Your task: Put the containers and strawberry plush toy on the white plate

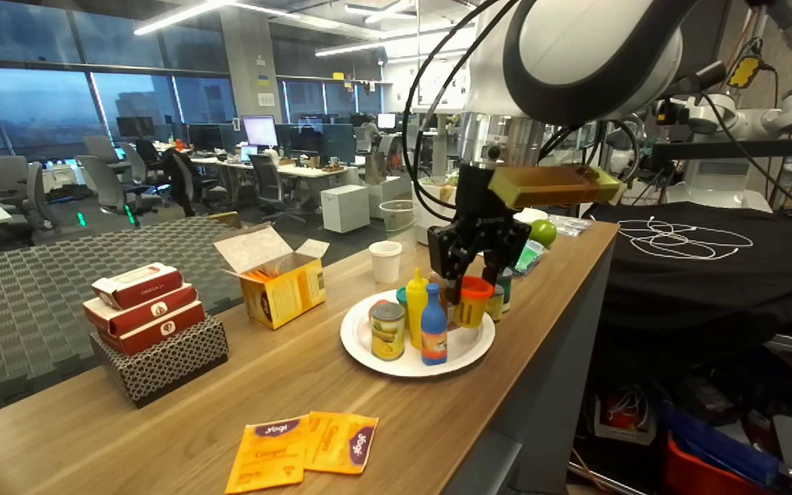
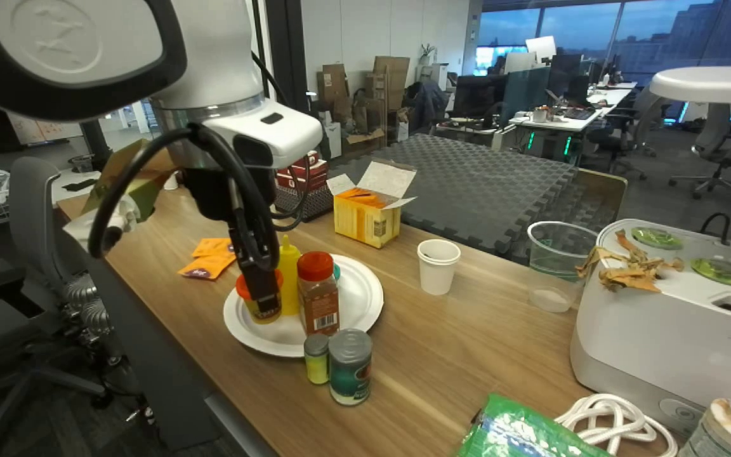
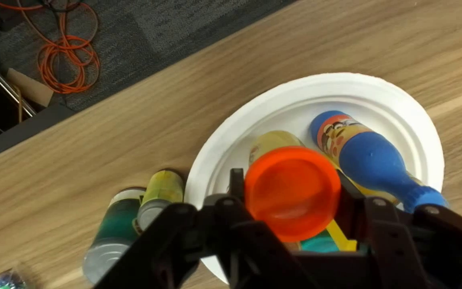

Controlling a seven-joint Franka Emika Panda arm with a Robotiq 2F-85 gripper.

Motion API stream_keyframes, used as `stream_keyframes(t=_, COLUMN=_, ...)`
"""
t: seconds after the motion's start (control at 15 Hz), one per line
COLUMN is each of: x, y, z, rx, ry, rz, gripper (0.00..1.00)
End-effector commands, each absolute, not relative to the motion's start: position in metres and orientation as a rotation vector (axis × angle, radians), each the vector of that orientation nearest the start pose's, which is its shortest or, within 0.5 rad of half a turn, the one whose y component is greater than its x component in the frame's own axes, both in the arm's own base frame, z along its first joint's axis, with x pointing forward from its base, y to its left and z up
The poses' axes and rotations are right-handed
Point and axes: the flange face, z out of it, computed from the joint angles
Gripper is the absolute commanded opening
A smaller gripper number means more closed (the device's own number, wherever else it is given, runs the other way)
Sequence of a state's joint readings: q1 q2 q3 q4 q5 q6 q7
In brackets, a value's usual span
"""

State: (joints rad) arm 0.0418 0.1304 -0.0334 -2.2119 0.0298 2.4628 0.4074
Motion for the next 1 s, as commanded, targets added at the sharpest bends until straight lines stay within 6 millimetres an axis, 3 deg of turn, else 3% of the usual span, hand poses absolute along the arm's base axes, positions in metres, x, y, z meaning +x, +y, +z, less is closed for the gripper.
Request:
stream_keyframes(t=0.0, x=0.573, y=0.003, z=0.328, rx=-3.024, ry=0.615, rz=-0.190, gripper=0.28)
stream_keyframes(t=0.73, x=0.593, y=0.001, z=0.319, rx=-3.040, ry=0.584, rz=-0.168, gripper=0.28)
stream_keyframes(t=0.8, x=0.593, y=0.000, z=0.318, rx=-3.039, ry=0.580, rz=-0.166, gripper=0.38)
stream_keyframes(t=0.87, x=0.592, y=0.000, z=0.318, rx=-3.040, ry=0.576, rz=-0.165, gripper=0.71)
stream_keyframes(t=0.93, x=0.592, y=0.001, z=0.319, rx=-3.041, ry=0.569, rz=-0.165, gripper=0.80)
